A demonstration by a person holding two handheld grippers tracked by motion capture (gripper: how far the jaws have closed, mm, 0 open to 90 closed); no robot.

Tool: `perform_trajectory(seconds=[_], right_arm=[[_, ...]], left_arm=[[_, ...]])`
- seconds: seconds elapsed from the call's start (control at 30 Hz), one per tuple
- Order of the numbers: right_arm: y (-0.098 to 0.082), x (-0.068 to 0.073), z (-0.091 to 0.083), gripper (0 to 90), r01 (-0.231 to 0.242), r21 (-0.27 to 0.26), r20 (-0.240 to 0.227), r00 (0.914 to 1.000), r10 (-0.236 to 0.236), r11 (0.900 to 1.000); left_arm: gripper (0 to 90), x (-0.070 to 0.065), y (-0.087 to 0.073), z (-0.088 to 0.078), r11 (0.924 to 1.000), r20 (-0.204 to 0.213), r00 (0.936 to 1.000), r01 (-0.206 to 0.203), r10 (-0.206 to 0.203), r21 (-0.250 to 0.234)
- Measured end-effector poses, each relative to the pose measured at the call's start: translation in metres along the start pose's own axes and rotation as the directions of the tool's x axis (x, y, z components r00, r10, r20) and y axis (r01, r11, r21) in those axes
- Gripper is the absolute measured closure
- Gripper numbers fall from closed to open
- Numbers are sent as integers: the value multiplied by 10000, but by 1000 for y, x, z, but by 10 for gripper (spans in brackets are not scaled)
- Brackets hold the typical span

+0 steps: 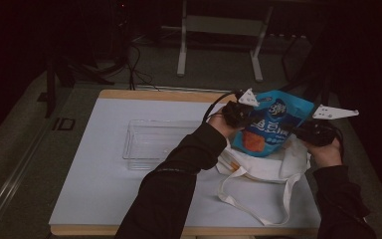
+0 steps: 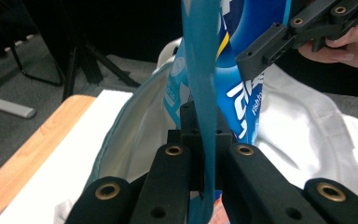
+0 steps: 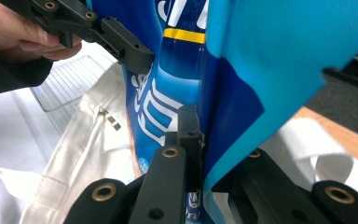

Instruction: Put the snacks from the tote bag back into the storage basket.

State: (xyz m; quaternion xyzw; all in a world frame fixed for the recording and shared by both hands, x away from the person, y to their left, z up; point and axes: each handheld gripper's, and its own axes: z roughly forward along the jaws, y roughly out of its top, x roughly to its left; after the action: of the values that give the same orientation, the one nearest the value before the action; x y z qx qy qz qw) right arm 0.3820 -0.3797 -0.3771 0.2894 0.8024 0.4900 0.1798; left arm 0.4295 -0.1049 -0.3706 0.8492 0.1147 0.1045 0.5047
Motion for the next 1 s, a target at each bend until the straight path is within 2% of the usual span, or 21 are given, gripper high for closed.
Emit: perform_trajectory(seconds=[0.27,0.53,0.77,0.87,0.9,1.0], right_arm=[[17,7,-13,871,255,-335,-261,9993,-264,9991],[39,19,-23,875,620,-480,-510,9966,-644,9969],[56,28,-24,878,852,-550,-890,9920,-899,9948],[59,31,-25,878,929,-525,-956,9906,-976,9943],[64,34,-25,878,1021,-604,-1043,9887,-1081,9929],[70,38,-26,878,1080,-806,-1138,9866,-1168,9909]], left_arm=[[900,2,13,-21,9994,523,9986,74,-56,-347],[900,-1,27,-45,9991,748,9972,-35,66,-416],[900,-5,35,-66,9993,756,9968,-235,255,-274],[900,-5,36,-68,9993,766,9967,-252,272,-268],[900,-7,39,-79,9991,762,9966,-305,328,-311],[900,-8,42,-89,9987,702,9967,-380,403,-338]])
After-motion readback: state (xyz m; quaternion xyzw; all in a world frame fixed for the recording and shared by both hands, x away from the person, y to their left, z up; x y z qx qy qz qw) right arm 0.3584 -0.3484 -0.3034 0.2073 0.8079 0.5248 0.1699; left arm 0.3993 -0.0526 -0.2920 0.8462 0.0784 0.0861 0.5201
